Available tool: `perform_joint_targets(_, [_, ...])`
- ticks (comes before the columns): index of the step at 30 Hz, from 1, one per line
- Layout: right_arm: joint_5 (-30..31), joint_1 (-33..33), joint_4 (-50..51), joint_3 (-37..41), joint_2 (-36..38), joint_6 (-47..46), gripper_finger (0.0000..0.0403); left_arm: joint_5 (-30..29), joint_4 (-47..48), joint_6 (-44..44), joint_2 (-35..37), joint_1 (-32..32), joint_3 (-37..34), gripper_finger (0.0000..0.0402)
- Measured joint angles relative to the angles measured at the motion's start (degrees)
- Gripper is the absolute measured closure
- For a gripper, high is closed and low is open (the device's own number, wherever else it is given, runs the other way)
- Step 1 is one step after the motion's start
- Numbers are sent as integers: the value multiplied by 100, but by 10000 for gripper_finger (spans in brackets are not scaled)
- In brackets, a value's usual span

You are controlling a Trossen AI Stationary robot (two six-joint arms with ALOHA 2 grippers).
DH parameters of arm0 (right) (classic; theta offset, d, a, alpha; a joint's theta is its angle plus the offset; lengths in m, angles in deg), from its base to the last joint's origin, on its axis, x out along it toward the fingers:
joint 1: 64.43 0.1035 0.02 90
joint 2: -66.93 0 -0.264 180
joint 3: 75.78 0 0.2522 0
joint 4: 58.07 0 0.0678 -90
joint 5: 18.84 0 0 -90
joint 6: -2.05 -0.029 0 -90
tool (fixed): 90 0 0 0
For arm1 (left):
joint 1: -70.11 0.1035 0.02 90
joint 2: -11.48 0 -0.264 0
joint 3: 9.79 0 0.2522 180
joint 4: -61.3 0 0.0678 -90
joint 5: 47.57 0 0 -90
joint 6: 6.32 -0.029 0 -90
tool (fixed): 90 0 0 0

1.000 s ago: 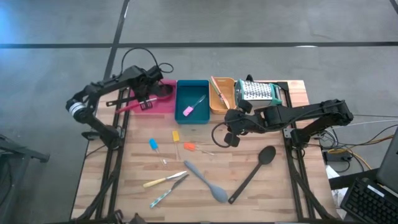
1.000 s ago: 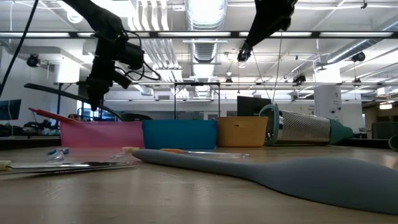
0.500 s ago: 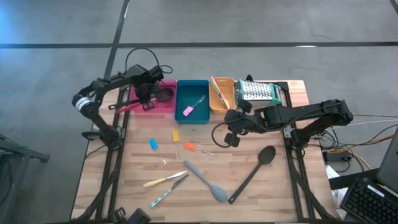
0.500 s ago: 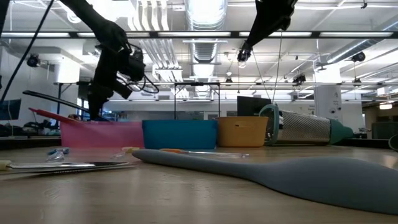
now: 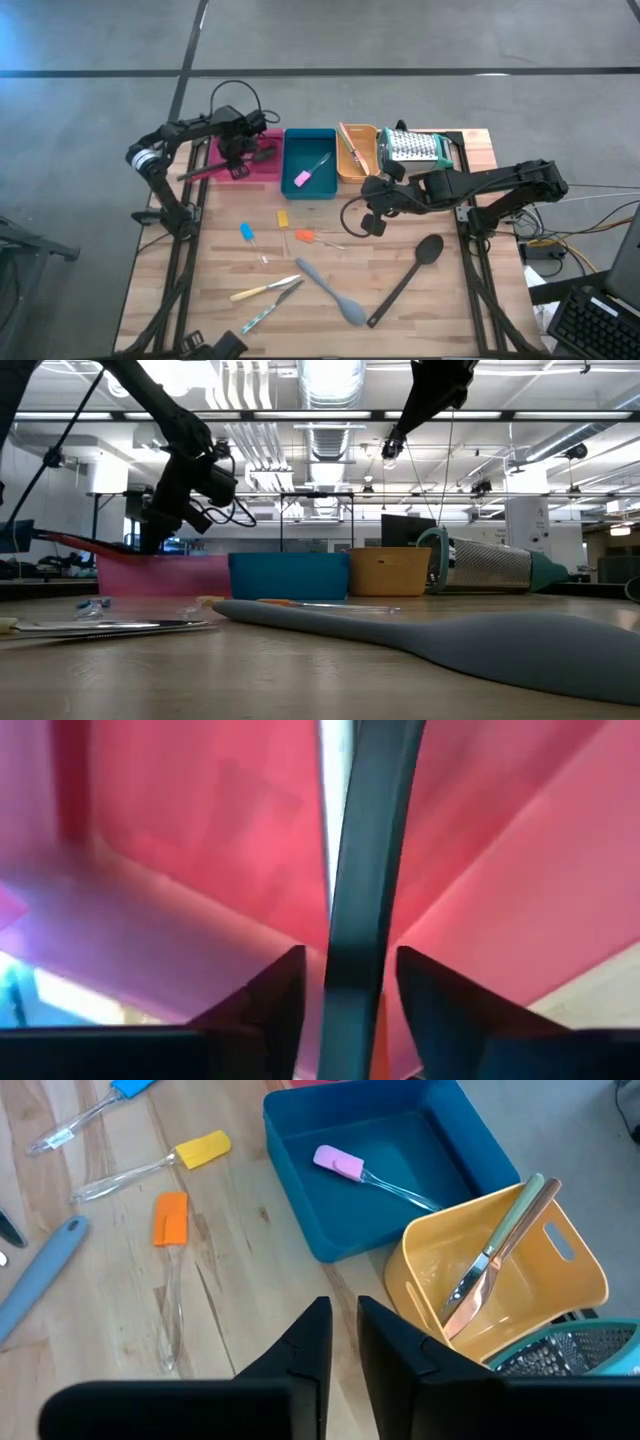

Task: Pick & Place Kitchen Items
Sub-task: Put the black spoon into the pink bin, then put the blue spatula into the blue bin

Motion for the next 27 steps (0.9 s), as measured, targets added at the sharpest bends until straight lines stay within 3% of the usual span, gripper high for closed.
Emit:
perform_joint_targets(5, [-1, 0, 0, 0, -2, 2, 338, -375, 19, 53, 67, 0, 0, 196])
perform_joint_targets(12, [-1, 2, 2, 0, -2, 0, 313, -525, 104, 86, 190, 0, 82, 190])
perform_joint_targets(27, [-1, 1, 0, 0, -2, -20, 288, -459, 584, 669, 674, -52, 1508, 188])
